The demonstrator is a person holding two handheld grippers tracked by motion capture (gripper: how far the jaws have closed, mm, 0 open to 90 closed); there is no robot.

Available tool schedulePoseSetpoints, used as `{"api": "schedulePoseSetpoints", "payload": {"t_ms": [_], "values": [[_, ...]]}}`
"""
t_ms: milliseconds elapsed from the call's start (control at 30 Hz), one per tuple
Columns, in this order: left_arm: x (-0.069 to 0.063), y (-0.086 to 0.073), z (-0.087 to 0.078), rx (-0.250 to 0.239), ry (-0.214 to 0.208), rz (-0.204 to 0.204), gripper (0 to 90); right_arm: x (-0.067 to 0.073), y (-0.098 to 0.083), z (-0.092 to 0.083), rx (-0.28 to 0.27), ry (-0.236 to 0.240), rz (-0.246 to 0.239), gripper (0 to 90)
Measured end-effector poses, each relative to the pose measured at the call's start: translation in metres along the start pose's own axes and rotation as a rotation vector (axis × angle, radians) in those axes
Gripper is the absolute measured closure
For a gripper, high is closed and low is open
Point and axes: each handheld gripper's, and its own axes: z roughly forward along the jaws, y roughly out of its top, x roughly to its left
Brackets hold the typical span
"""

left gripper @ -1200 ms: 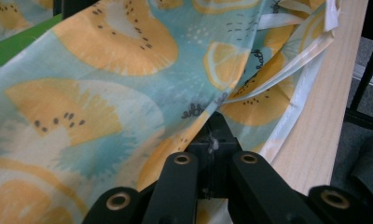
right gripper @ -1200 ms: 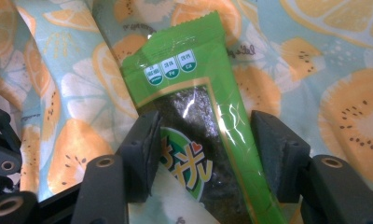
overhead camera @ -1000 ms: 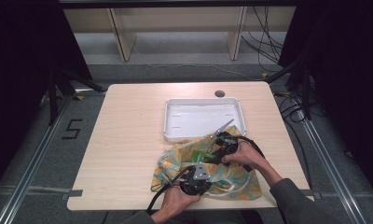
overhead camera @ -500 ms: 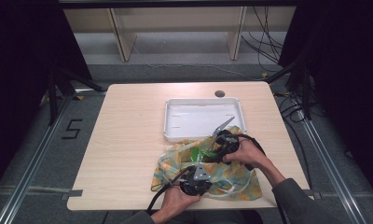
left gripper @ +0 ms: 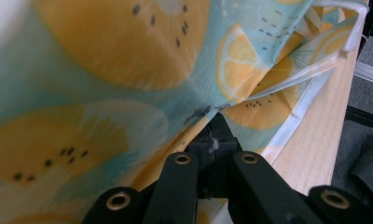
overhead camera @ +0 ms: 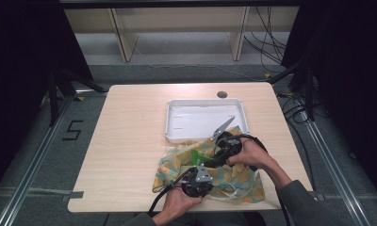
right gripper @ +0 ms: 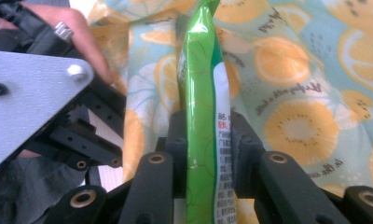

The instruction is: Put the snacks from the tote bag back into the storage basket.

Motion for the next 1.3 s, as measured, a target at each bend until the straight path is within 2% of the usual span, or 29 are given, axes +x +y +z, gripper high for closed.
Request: {"api": "schedulePoseSetpoints", "payload": {"t_ms": [67, 100, 133, 167, 233, 300, 333, 400, 433, 500, 533, 600, 633, 667, 700, 733, 767, 800, 833, 867, 900, 933, 1000, 1067, 1133, 1200, 1233, 1267, 1300], "values": [[-0.001, 0.001, -0.001, 0.004, 0.003, 0.011, 89.6, 0.002, 0.001, -0.001, -0.001, -0.007, -0.004, 74.6], [-0.003, 0.001, -0.001, -0.003, -0.008, 0.001, 89.5, 0.001, 0.001, -0.002, -0.006, -0.013, -0.012, 74.7], [-0.003, 0.002, -0.003, -0.001, -0.008, 0.005, 88.9, 0.0, 0.002, -0.002, -0.024, -0.025, -0.033, 74.7], [-0.005, 0.003, -0.006, -0.002, -0.017, 0.011, 86.8, 0.0, 0.002, -0.004, -0.029, -0.037, -0.028, 74.8], [-0.007, 0.005, -0.012, -0.017, -0.025, 0.021, 83.1, -0.001, 0.003, -0.008, -0.045, -0.048, -0.062, 74.8], [-0.009, 0.007, -0.016, -0.022, -0.02, 0.024, 79.3, -0.001, 0.003, -0.011, -0.053, -0.055, -0.068, 74.8], [-0.01, 0.008, -0.022, -0.024, -0.023, 0.026, 79.3, -0.002, 0.005, -0.013, -0.075, -0.064, -0.081, 74.9], [-0.012, 0.009, -0.035, -0.037, -0.035, 0.042, 73.2, 0.002, 0.007, -0.023, -0.125, -0.084, -0.056, 74.9], [-0.013, 0.008, -0.039, -0.039, -0.028, 0.024, 71.4, 0.001, 0.008, -0.027, -0.143, -0.089, -0.06, 74.9], [-0.013, 0.007, -0.042, -0.036, -0.036, 0.029, 67.5, 0.002, 0.009, -0.033, -0.185, -0.093, -0.022, 74.9], [-0.013, 0.006, -0.049, -0.033, -0.033, 0.029, 66.1, 0.0, 0.009, -0.036, -0.213, -0.105, -0.042, 74.9], [-0.012, 0.004, -0.053, -0.03, -0.029, 0.038, 64.3, -0.001, 0.01, -0.037, -0.23, -0.1, -0.054, 74.9], [-0.013, 0.003, -0.056, -0.025, -0.028, 0.025, 64.3, -0.001, 0.01, -0.04, -0.237, -0.105, -0.053, 74.9], [-0.013, 0.0, -0.06, -0.024, -0.024, 0.024, 63.4, -0.002, 0.01, -0.042, -0.277, -0.124, -0.04, 74.9], [-0.013, 0.0, -0.06, -0.024, -0.024, 0.024, 63.3, -0.002, 0.01, -0.042, -0.277, -0.124, -0.04, 74.9], [-0.013, -0.002, -0.064, -0.021, -0.027, 0.044, 63.3, -0.002, 0.011, -0.043, -0.311, -0.135, -0.043, 74.9], [-0.013, -0.002, -0.064, -0.021, -0.027, 0.044, 63.3, -0.002, 0.011, -0.043, -0.311, -0.135, -0.043, 74.9], [-0.014, -0.004, -0.065, -0.017, -0.028, 0.037, 63.3, -0.001, 0.012, -0.045, -0.33, -0.156, -0.021, 74.9], [-0.015, -0.006, -0.067, -0.003, -0.02, 0.032, 63.3, 0.0, 0.012, -0.046, -0.344, -0.163, -0.019, 74.9], [-0.014, -0.006, -0.068, -0.005, -0.031, 0.053, 63.4, 0.002, 0.012, -0.047, -0.348, -0.162, -0.003, 74.9], [-0.013, -0.007, -0.068, 0.003, -0.028, 0.058, 63.6, 0.002, 0.013, -0.047, -0.363, -0.184, -0.01, 74.9], [-0.013, -0.007, -0.068, 0.003, -0.028, 0.058, 63.7, 0.002, 0.013, -0.047, -0.363, -0.184, -0.01, 74.9], [-0.012, -0.009, -0.067, 0.016, -0.037, 0.033, 63.8, 0.005, 0.016, -0.055, -0.379, -0.207, 0.001, 75.0], [-0.01, -0.009, -0.069, 0.017, -0.026, 0.042, 63.8, 0.005, 0.017, -0.058, -0.385, -0.216, -0.008, 75.0], [-0.009, -0.013, -0.074, 0.021, -0.023, 0.034, 63.5, 0.01, 0.02, -0.067, -0.398, -0.254, -0.025, 75.2], [-0.009, -0.017, -0.079, 0.029, -0.02, 0.03, 63.2, 0.015, 0.021, -0.075, -0.376, -0.286, -0.013, 75.2], [-0.008, -0.02, -0.081, 0.03, -0.019, 0.021, 63.2, 0.016, 0.023, -0.078, -0.375, -0.3, -0.022, 75.3], [-0.008, -0.02, -0.081, 0.03, -0.019, 0.021, 63.1, 0.016, 0.023, -0.078, -0.375, -0.3, -0.022, 75.3], [-0.007, -0.025, -0.086, 0.037, -0.015, 0.017, 63.1, 0.019, 0.027, -0.087, -0.351, -0.322, -0.021, 75.3]]}}
